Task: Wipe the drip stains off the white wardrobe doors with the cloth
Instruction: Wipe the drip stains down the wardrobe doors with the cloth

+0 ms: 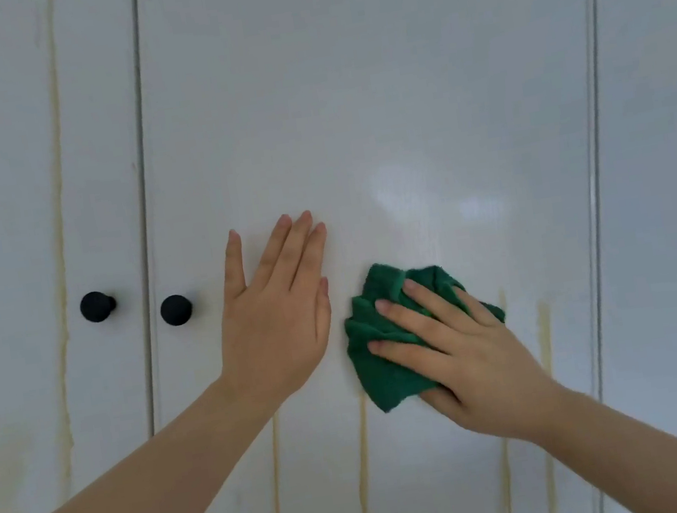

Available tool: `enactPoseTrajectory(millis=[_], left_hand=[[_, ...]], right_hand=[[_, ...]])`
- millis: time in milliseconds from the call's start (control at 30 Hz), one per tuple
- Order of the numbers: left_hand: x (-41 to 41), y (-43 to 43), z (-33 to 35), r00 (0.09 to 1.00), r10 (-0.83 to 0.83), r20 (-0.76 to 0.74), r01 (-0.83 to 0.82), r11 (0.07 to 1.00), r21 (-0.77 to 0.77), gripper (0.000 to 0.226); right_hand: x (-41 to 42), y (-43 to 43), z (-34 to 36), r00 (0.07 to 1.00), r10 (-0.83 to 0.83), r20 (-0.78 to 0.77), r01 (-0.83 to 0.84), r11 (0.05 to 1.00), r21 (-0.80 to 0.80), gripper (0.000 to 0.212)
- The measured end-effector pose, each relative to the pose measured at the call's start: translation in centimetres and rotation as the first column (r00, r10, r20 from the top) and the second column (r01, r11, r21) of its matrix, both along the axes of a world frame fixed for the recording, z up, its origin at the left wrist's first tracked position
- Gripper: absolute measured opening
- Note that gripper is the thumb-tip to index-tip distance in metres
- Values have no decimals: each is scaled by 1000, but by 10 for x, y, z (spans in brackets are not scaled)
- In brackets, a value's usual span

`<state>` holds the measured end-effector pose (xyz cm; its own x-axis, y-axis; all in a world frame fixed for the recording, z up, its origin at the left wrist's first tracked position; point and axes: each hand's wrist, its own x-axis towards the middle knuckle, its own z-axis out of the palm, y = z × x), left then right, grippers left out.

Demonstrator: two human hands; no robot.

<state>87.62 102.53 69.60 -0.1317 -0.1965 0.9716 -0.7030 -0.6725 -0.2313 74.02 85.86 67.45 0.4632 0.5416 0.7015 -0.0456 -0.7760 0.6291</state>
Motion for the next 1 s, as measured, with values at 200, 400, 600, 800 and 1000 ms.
enactPoseTrajectory(millis=[200,400,600,800,1000], left_hand=[[-13,-21,0,1000,-6,12,6,1000,-7,47],[-27,-35,-15,1000,-27,-3,27,1000,15,48],[-38,-44,-18,1000,-31,-1,31,999,23,48],[-51,-59,-44,998,-61,-34,63,996,64,50],[-53,-66,-53,999,-30,-38,32,998,62,50]], right_hand=[[-38,-41,83,975,-101,200,55,974,220,46],[-35,-38,-6,983,-81,168,39,969,242,42],[-63,-59,61,971,-147,190,86,951,297,43],[-56,-44,-49,970,-90,226,-30,879,476,38],[-59,-45,6,962,-120,245,-31,845,534,40]])
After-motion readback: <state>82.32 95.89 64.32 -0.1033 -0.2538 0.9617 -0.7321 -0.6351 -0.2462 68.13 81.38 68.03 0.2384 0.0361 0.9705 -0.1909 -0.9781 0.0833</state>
